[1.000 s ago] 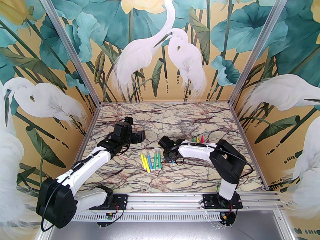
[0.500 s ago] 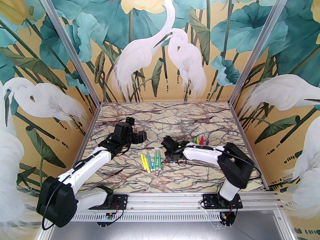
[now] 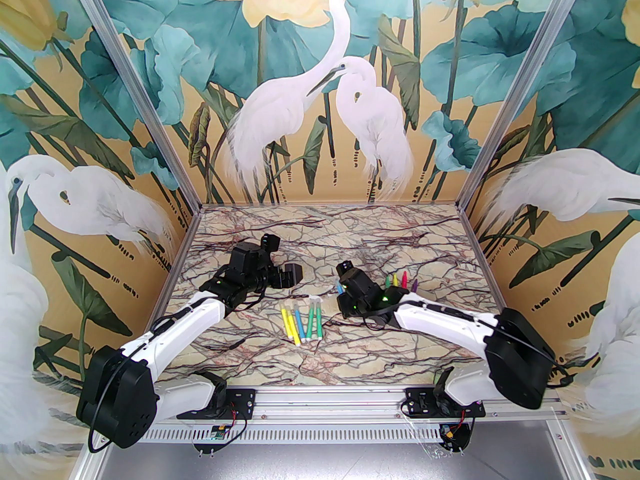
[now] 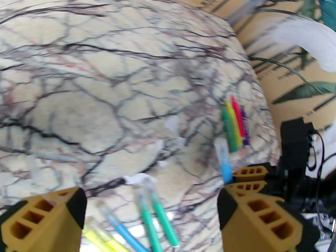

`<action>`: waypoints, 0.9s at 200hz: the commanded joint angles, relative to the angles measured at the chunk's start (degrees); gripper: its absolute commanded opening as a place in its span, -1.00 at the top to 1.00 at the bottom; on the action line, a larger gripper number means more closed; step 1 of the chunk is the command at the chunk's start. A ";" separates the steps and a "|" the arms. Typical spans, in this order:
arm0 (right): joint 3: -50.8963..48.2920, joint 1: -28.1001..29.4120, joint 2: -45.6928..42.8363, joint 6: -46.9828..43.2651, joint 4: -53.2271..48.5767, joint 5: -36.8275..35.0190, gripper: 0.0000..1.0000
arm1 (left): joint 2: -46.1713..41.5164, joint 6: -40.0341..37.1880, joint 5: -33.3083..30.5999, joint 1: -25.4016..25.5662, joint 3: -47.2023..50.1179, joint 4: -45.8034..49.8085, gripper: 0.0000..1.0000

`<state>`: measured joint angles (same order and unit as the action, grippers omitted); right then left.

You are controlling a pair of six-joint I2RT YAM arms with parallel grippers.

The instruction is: Open the pen caps

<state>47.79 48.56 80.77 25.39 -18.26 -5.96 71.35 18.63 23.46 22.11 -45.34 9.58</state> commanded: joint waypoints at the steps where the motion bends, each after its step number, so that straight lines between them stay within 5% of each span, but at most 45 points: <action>1: -1.48 -0.30 -2.64 -2.20 3.74 1.61 0.78 | 1.19 1.44 9.64 -0.39 0.43 -4.49 -0.71; 70: -3.26 -0.22 -6.89 -6.09 9.11 7.97 0.78 | 3.05 4.37 19.68 0.02 0.17 -9.28 -0.59; 180: -0.65 1.37 -6.69 -8.77 11.12 12.66 0.78 | 6.72 6.94 24.64 3.27 -2.29 -12.12 -0.31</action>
<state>45.47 49.23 74.13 17.78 -8.69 5.56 76.86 24.84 45.45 24.58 -45.60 -0.84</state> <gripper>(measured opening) 0.141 0.671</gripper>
